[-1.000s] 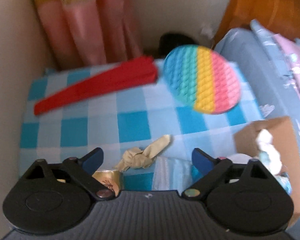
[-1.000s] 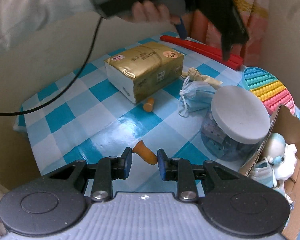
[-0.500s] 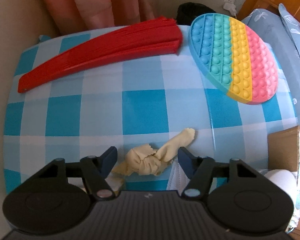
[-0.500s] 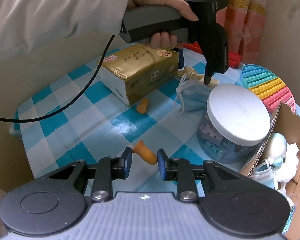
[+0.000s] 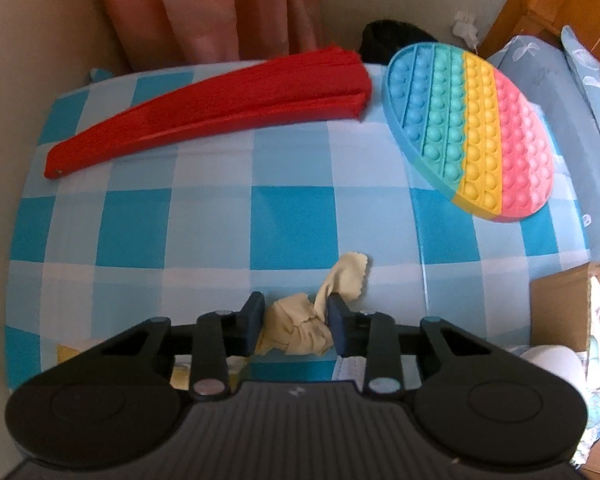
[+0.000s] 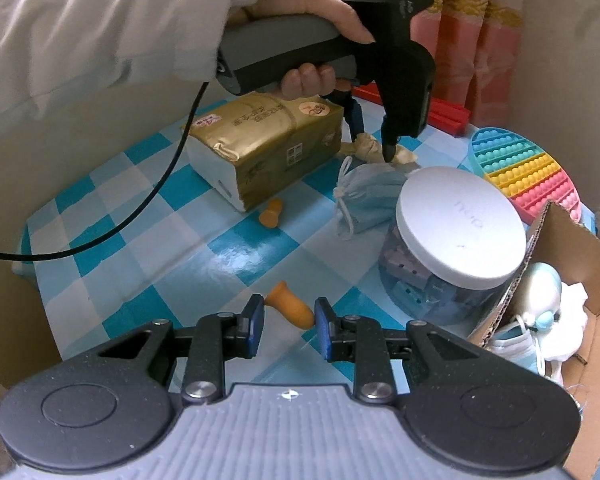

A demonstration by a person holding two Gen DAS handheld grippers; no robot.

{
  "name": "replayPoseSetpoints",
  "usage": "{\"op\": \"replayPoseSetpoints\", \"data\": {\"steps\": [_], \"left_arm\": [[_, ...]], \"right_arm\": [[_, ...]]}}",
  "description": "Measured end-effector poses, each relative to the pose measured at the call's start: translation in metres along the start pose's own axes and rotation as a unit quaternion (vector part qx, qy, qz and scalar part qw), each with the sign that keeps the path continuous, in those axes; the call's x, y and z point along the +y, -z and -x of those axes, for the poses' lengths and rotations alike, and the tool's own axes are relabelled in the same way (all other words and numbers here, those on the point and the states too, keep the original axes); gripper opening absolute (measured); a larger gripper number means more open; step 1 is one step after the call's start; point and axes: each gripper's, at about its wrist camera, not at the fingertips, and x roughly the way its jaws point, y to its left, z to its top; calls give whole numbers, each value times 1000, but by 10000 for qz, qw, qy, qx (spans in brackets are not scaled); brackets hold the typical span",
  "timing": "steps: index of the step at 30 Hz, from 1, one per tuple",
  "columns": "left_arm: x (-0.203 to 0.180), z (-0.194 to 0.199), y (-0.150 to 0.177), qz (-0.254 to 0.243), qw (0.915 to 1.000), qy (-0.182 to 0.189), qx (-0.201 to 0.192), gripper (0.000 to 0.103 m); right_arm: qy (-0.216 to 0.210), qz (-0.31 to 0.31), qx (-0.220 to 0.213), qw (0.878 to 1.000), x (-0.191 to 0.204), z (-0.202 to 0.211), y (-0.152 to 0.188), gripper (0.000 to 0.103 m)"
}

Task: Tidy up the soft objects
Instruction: 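Grasp the beige knotted cloth with the left gripper while the right holds the earplug, then carry the earplug and knotted cloth into the box and open both grippers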

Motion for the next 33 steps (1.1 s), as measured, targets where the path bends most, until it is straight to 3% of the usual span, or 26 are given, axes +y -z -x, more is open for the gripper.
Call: {"op": "replayPoseSetpoints", "data": {"steps": [17, 22, 30, 33], "left_arm": [[-4, 82, 15, -249, 9977, 81, -622, 31], [-15, 108, 26, -388, 9959, 155, -804, 31], [-53, 127, 40, -815, 9910, 492, -943, 31], [-73, 129, 43, -995, 9888, 607, -928, 31]], "right_arm": [[92, -14, -325, 9994, 3, 42, -7, 32], [354, -134, -486, 9981, -11, 69, 1, 32], [1143, -650, -484, 9901, -59, 97, 22, 32], [1254, -781, -418, 9881, -70, 95, 32, 38]]}}
